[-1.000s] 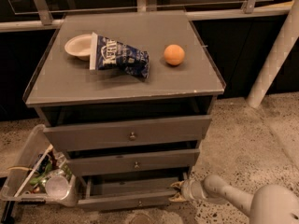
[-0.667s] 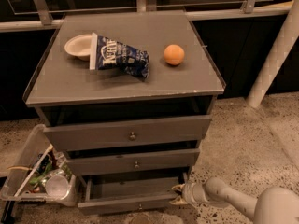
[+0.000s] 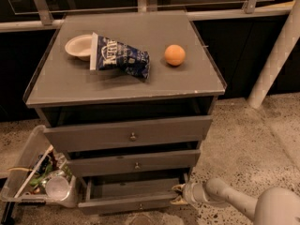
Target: Open bottom drawer
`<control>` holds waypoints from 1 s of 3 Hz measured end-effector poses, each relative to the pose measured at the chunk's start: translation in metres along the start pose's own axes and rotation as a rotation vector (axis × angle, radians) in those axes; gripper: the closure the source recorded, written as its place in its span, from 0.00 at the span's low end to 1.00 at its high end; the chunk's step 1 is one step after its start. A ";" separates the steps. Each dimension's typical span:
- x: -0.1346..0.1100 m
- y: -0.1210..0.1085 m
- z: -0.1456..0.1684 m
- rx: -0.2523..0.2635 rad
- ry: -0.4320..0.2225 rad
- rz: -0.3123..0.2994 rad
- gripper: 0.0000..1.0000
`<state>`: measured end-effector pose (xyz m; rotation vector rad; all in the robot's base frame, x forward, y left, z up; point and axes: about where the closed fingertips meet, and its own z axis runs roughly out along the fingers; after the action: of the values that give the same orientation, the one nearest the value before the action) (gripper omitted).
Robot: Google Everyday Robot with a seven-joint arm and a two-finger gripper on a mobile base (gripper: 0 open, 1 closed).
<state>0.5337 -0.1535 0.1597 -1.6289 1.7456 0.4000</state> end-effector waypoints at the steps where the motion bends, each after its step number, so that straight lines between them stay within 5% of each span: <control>1: 0.000 0.000 0.000 0.000 0.000 0.000 0.35; 2: 0.004 0.009 0.000 -0.016 -0.008 0.003 0.12; 3: 0.016 0.035 -0.002 -0.046 -0.031 0.013 0.13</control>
Offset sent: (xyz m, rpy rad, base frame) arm -0.0549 -0.0142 -0.0467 0.0477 0.0781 0.0644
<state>0.5008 -0.1609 0.1420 -1.6358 1.7361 0.4728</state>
